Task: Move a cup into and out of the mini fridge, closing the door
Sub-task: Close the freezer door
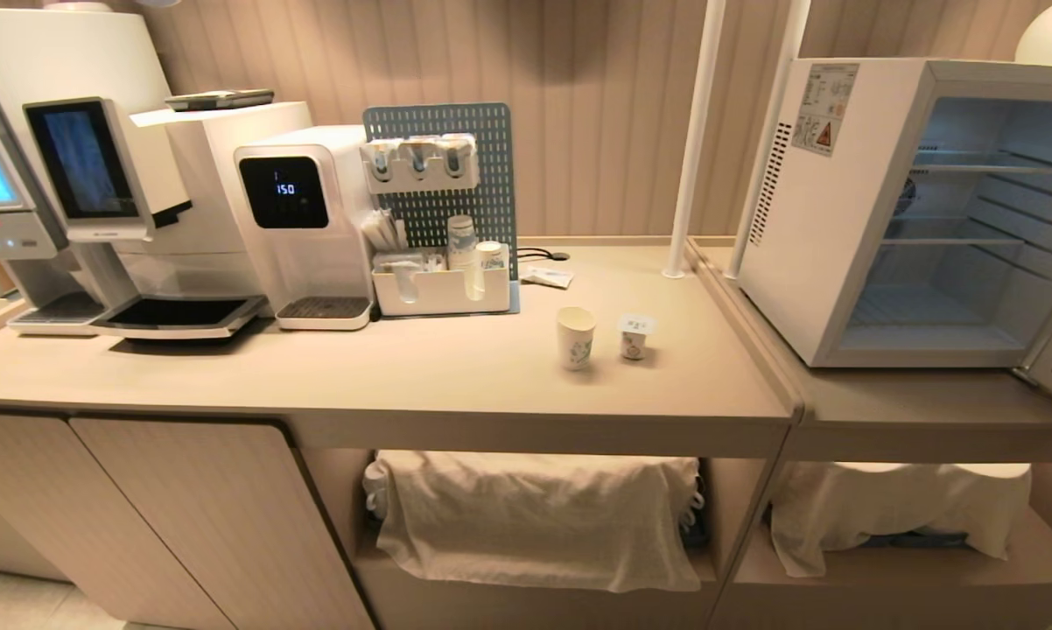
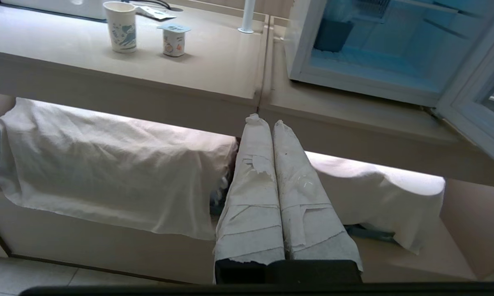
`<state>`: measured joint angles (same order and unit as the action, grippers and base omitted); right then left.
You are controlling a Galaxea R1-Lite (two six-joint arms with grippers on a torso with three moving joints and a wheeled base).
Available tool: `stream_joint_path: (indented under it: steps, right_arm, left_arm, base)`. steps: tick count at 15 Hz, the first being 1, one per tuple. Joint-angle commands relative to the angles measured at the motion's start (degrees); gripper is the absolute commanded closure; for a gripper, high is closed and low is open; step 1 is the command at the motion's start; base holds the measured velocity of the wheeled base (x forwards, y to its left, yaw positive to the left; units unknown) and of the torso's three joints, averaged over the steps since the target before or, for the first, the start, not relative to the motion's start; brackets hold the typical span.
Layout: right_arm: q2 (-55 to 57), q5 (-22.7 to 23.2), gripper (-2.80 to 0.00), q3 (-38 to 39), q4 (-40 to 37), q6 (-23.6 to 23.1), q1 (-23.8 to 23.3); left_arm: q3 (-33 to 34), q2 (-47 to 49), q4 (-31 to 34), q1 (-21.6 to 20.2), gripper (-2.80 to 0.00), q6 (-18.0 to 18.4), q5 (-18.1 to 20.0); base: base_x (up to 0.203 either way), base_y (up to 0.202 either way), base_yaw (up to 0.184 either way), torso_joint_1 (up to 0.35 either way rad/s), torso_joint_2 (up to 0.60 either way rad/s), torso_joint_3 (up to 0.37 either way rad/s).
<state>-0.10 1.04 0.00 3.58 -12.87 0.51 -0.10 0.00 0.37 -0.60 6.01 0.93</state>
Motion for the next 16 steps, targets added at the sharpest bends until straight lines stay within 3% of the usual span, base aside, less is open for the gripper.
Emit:
stream_joint_path:
  steps: [1, 16]
  right_arm:
    - [0.01, 0.01, 0.0, 0.0, -0.07, -0.4, 0.02]
    - [0.01, 0.01, 0.0, 0.0, -0.07, -1.28, 0.02]
  left_arm:
    - [0.01, 0.0, -0.02, -0.02, 0.0, 0.12, -0.03]
    - [0.1, 0.0, -0.02, -0.02, 0.0, 0.05, -0.05]
  base:
    - [0.0, -0.194, 0.002, 0.002, 0.0, 0.006]
    - [0.0, -0.197, 0.0, 0.002, 0.0, 0.002]
